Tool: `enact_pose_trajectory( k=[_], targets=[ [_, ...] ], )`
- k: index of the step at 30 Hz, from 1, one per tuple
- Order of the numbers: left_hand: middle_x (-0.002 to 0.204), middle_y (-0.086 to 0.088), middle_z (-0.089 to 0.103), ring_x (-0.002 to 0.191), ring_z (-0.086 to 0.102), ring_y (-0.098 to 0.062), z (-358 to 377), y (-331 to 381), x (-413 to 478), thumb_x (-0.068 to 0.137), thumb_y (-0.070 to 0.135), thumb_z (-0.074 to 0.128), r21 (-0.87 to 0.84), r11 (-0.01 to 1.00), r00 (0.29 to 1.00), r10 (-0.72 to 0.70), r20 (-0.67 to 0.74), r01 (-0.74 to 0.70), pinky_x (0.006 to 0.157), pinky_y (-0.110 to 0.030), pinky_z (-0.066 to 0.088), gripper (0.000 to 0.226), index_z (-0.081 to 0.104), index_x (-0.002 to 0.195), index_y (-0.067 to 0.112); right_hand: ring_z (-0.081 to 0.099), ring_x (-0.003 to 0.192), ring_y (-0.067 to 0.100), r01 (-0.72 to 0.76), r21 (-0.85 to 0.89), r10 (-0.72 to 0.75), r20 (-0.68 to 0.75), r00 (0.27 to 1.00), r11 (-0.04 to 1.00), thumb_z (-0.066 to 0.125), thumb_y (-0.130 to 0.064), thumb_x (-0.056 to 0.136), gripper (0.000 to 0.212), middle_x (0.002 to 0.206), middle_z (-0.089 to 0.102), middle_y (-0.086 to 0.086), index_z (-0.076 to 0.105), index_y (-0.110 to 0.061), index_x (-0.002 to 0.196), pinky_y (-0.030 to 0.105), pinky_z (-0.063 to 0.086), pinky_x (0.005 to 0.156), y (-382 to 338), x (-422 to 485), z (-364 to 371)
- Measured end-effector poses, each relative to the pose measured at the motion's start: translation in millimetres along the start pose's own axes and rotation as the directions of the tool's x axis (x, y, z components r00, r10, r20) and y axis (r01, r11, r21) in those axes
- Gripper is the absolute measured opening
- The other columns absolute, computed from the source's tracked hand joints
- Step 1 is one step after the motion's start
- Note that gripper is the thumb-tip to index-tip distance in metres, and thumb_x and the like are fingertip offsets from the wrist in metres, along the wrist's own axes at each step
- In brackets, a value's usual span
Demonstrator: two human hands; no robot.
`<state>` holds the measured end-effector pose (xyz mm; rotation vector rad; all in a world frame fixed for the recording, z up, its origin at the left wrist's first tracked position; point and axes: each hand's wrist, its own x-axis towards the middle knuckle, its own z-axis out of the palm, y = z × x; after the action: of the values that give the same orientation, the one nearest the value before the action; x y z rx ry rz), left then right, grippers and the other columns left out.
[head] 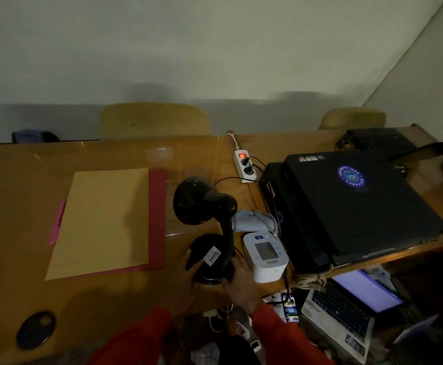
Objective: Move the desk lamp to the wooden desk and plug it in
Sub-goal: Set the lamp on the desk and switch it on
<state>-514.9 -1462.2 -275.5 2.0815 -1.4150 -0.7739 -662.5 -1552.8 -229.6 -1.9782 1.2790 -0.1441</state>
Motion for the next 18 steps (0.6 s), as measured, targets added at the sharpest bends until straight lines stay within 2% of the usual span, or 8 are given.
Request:
enact_pose_trajectory(
  k=[2,5,9,16,18],
  targets=[
    [0.158,-0.021,0.005,0.144,0.022,-0.036,3.4,1.1,-3.2,0.093,0.005,0.05,-0.006,1.0,1.0,0.004,-0.019,-0.004,0.112,-0.044,0.035,0.053,0.034,0.143,0.016,0.046,0.125,0.022,-0.021,-0.001,0.021,0.02,1.0,1.0,0.062,-0.007,0.081,0.047,0.134,0.046,0.007,0.051,-0.014,0.127,0.025,0.034,0.108,1.1,0.3,-1.9],
    [0.159,-0.014,0.003,0.146,0.018,-0.03,8.0,1.8,-9.3,0.095,0.012,0.05,0.031,0.999,1.0,-0.012,0.001,0.012,0.116,-0.038,0.027,0.051,0.035,0.142,0.021,0.048,0.122,0.024,-0.049,-0.025,0.05,0.05,0.997,0.998,0.063,-0.008,0.081,0.043,0.131,0.049,0.01,0.054,-0.01,0.123,0.03,0.039,0.106,3.8,1.7,-5.7],
    [0.16,-0.012,0.002,0.146,0.016,-0.027,12.0,3.5,-19.6,0.094,0.012,0.049,0.005,1.0,0.999,0.004,0.034,-0.004,0.117,-0.035,0.026,0.049,0.037,0.141,0.021,0.052,0.117,0.027,-0.042,-0.041,0.044,0.049,0.998,0.998,0.064,-0.007,0.081,0.04,0.126,0.054,0.015,0.057,-0.007,0.12,0.035,0.045,0.103,7.9,1.2,-9.5],
    [0.16,-0.012,0.003,0.147,0.014,-0.026,16.8,10.3,-38.1,0.097,0.018,0.042,-0.022,1.0,0.998,0.012,0.061,-0.011,0.117,-0.029,0.02,0.043,0.037,0.141,0.017,0.061,0.102,0.029,0.039,-0.066,-0.043,-0.048,0.998,0.997,0.055,0.0,0.084,0.029,0.111,0.064,0.016,0.062,-0.006,0.111,0.033,0.05,0.088,20.8,-8.2,-9.1],
    [0.159,-0.011,0.003,0.146,0.015,-0.025,17.2,13.3,-40.4,0.096,0.016,0.044,-0.029,1.0,0.997,0.009,0.074,-0.007,0.117,-0.029,0.02,0.045,0.037,0.14,0.017,0.063,0.098,0.028,0.052,-0.051,-0.056,-0.077,0.995,0.997,0.053,0.003,0.083,0.029,0.107,0.066,0.015,0.063,-0.007,0.109,0.026,0.048,0.083,26.3,-11.7,-8.3]
  ],
)
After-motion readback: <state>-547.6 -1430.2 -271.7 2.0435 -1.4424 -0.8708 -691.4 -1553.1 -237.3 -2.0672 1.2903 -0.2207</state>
